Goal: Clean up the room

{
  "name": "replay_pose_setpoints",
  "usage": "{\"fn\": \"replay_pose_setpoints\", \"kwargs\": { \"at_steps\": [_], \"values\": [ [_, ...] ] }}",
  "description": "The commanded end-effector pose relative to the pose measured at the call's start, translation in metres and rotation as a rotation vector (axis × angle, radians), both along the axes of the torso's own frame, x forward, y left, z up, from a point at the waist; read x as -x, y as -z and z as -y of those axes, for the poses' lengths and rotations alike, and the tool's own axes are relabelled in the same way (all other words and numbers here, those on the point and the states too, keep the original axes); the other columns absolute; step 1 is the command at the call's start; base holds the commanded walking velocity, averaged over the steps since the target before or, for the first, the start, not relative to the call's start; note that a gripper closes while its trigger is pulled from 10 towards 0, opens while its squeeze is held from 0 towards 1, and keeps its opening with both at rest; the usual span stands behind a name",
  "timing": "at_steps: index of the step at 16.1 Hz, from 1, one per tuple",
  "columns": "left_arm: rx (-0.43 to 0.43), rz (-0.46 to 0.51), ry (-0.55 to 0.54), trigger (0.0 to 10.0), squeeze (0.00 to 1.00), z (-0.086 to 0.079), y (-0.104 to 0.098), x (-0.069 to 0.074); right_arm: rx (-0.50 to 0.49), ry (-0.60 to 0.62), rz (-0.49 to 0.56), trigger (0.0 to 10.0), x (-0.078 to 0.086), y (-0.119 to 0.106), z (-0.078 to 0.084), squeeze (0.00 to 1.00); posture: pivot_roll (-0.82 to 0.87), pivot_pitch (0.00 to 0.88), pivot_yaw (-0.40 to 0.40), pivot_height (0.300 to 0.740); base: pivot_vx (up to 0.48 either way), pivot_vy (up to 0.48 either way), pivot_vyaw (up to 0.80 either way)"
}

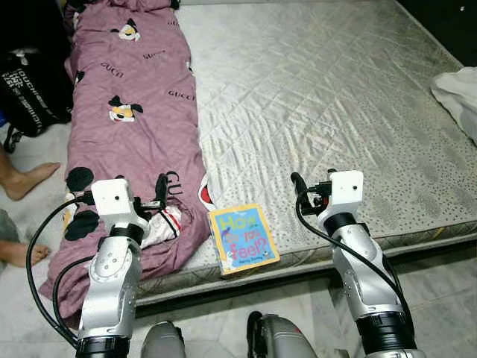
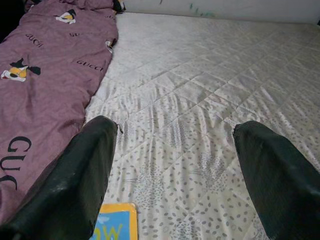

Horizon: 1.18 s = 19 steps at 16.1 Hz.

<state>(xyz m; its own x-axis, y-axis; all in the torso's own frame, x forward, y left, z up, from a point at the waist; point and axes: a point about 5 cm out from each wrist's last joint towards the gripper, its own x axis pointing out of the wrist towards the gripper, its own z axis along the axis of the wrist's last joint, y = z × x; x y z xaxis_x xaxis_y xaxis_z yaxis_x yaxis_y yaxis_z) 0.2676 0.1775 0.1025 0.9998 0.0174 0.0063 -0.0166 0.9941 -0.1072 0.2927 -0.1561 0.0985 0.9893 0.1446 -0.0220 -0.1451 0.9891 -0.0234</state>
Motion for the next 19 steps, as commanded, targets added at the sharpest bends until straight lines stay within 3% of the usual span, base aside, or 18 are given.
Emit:
{"fn": "replay_pose_setpoints", "kwargs": {
  "at_steps": [1, 6, 12, 19],
  "values": [
    [-0.013, -0.007, 0.004, 10.0, 0.0, 0.002, 0.002, 0.0, -0.002, -0.005, 0.002, 10.0, 0.003, -0.001, 0.001, 0.0, 0.04, 0.195, -0.059, 0.681, 0.0, 0.0, 0.0],
    [-0.011, -0.009, -0.019, 10.0, 0.0, 0.0, 0.002, -0.001, -0.004, -0.011, -0.001, 10.0, 0.002, -0.002, 0.001, 0.0, 0.03, 0.206, -0.063, 0.626, 0.0, 0.0, 0.0],
    [0.036, -0.003, -0.08, 10.0, 0.0, -0.004, 0.0, -0.003, -0.006, -0.023, -0.019, 10.0, 0.0, 0.001, 0.0, 0.0, 0.03, 0.21, -0.064, 0.621, 0.0, 0.0, 0.0],
    [0.064, -0.02, -0.124, 10.0, 0.0, -0.009, 0.003, -0.003, 0.0, -0.061, -0.034, 10.0, 0.0, 0.004, -0.004, 0.0, 0.03, 0.218, -0.066, 0.568, 0.0, 0.0, 0.0]
  ]
}}
